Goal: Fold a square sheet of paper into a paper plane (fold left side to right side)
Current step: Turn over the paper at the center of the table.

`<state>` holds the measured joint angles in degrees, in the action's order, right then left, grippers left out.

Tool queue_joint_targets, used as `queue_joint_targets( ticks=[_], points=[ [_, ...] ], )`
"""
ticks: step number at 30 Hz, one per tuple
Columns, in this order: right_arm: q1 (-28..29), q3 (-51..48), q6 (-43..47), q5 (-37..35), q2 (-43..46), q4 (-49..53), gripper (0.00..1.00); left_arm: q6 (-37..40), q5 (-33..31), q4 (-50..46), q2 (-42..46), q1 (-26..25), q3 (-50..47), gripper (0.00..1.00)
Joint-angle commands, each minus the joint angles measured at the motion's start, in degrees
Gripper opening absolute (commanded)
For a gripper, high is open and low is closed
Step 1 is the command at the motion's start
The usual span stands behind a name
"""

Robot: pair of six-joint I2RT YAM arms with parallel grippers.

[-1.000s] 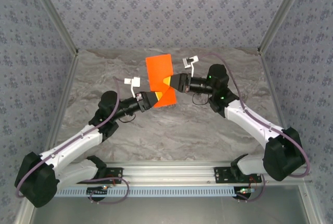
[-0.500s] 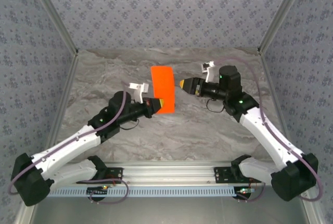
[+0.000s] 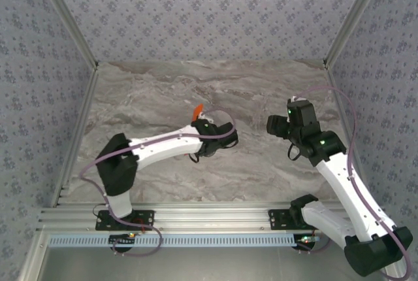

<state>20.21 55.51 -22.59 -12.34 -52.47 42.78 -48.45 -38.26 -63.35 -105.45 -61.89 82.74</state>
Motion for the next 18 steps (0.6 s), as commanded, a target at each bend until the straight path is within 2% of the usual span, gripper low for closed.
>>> queue_joint_targets(
  ticks=[1, 7, 12, 18],
  points=[
    [-0.34, -0.64, 1.18, -3.67, 1.79, 3.05, 0.77, -0.17, -0.07, -6.63, -5.64, -0.1, 4.58, 0.0],
    [-0.45, -1.17, 1.42, -3.76, 3.82, 4.14, 0.78, 4.92, 8.03, -7.44, -18.96, 1.32, 15.09, 0.0],
    [-0.54, -1.26, 2.26, -4.69, 4.13, 5.78, 0.85, 8.11, 13.43, -6.14, -23.6, 1.68, 19.76, 0.01],
    [-0.73, -1.8, 3.27, -4.07, 3.75, 5.32, 0.94, 12.12, 22.63, -3.09, -25.73, 2.43, 24.62, 0.25]
  ],
)
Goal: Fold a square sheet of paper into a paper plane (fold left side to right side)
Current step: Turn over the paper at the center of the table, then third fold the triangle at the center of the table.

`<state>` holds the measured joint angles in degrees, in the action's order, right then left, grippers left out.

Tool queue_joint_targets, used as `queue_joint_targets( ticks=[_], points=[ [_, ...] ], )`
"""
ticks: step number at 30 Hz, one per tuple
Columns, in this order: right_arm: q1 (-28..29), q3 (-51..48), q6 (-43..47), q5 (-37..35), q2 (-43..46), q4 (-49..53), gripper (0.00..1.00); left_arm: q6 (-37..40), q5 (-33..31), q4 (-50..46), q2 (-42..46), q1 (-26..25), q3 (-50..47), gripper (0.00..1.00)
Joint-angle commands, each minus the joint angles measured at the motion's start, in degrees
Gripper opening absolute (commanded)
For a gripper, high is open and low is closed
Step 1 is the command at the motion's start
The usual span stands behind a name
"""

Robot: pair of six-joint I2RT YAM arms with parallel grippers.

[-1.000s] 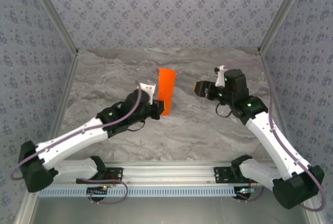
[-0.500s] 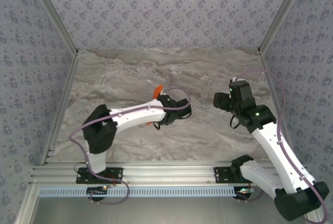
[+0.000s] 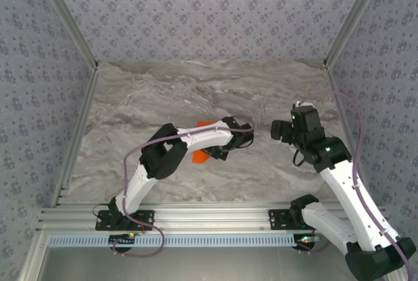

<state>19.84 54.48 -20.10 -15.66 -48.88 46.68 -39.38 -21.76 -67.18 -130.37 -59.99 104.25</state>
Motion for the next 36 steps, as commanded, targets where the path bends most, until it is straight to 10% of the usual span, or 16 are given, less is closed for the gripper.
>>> queue_joint_targets(
  ticks=[1, 11, 23, 36],
  points=[
    [-0.38, -0.77, 0.82, -0.39, 0.09, 1.46, 0.94, 3.62, 7.88, 1.56, -0.78, 0.8, 3.79, 0.28],
    [-0.59, -2.69, 0.35, 7.21, -2.49, -1.84, 0.97, 5.9, 21.9, 18.96, 12.8, 4.0, -5.57, 0.65],
    [4.61, -7.44, -3.35, 28.06, -16.59, -22.52, 0.85, -1.82, 38.28, 49.51, 41.98, 20.44, -44.97, 0.7],
    [6.92, 2.54, -10.75, 47.3, -49.69, -50.52, 0.67, -7.39, 49.37, 68.5, 41.51, 27.81, -59.28, 0.7]
  ],
)
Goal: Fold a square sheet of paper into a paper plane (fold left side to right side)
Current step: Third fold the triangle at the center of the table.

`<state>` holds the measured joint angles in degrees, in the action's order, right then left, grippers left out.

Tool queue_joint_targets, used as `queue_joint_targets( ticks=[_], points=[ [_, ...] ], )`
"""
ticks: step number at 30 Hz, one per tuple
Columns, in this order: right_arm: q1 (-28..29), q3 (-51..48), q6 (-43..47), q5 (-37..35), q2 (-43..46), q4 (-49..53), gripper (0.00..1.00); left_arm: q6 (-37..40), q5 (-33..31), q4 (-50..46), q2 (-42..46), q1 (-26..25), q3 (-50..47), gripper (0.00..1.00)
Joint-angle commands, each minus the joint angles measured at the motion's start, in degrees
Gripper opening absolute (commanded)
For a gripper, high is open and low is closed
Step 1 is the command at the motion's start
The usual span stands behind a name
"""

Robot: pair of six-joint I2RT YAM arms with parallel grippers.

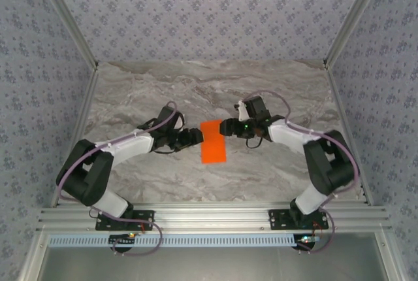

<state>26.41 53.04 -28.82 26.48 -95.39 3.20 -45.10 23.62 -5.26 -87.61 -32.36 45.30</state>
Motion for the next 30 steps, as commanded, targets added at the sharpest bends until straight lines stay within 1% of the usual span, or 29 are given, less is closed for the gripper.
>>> queue_joint_targets(
  ticks=[1, 6, 12, 20, 30],
  points=[
    [0.45, 5.32, -2.03, 5.32, -4.93, -7.13, 0.66, -1.99, 4.4, 7.4, -1.8, 0.19, -0.54, 0.7],
    [0.72, 9.44, -2.29, 3.78, -10.57, -5.69, 0.62, -1.59, 3.87, 5.92, -3.65, 0.19, 0.36, 0.7],
    [0.84, 13.04, -1.69, 2.21, -15.04, -2.26, 0.62, -1.52, 3.88, 4.97, -5.58, 0.08, 1.15, 0.71],
    [0.77, 13.51, 0.14, 0.76, -17.52, 0.14, 0.62, -1.96, 4.75, 5.07, -7.25, -0.27, 1.73, 0.71],
    [0.76, 12.56, 1.15, 0.41, -17.82, 0.57, 0.62, -4.27, 6.26, 7.62, -11.37, -1.71, 3.42, 0.7]
  ],
)
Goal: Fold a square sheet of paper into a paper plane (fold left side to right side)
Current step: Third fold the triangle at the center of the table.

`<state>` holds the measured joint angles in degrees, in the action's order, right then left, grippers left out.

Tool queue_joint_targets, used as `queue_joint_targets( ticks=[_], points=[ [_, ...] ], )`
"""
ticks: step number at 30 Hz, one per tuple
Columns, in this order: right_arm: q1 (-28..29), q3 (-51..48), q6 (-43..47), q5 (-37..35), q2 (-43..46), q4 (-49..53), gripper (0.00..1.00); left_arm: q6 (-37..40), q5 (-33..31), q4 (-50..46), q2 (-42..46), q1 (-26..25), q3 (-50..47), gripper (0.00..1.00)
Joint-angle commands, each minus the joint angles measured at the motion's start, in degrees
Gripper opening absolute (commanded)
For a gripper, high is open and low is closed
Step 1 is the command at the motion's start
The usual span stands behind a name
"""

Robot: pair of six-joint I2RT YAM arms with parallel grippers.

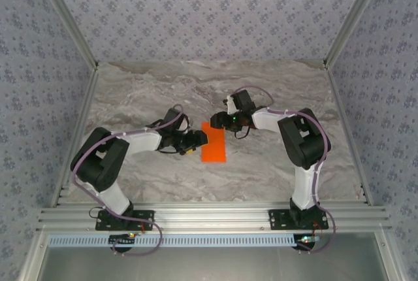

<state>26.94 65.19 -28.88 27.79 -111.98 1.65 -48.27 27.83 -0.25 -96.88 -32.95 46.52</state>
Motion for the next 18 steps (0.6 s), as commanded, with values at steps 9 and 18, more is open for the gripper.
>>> queue_joint_targets(
  ticks=[9, 18],
  points=[
    [0.3, 0.11, 1.26, -0.46, -1.22, 1.63, 0.61, -1.76, 2.49, 3.32, -3.86, -2.66, 3.75, 0.54],
    [0.24, -0.08, 0.94, -0.24, -1.22, 1.26, 0.62, -1.96, 2.07, 3.16, -3.13, -2.76, 3.66, 0.43]
  ],
)
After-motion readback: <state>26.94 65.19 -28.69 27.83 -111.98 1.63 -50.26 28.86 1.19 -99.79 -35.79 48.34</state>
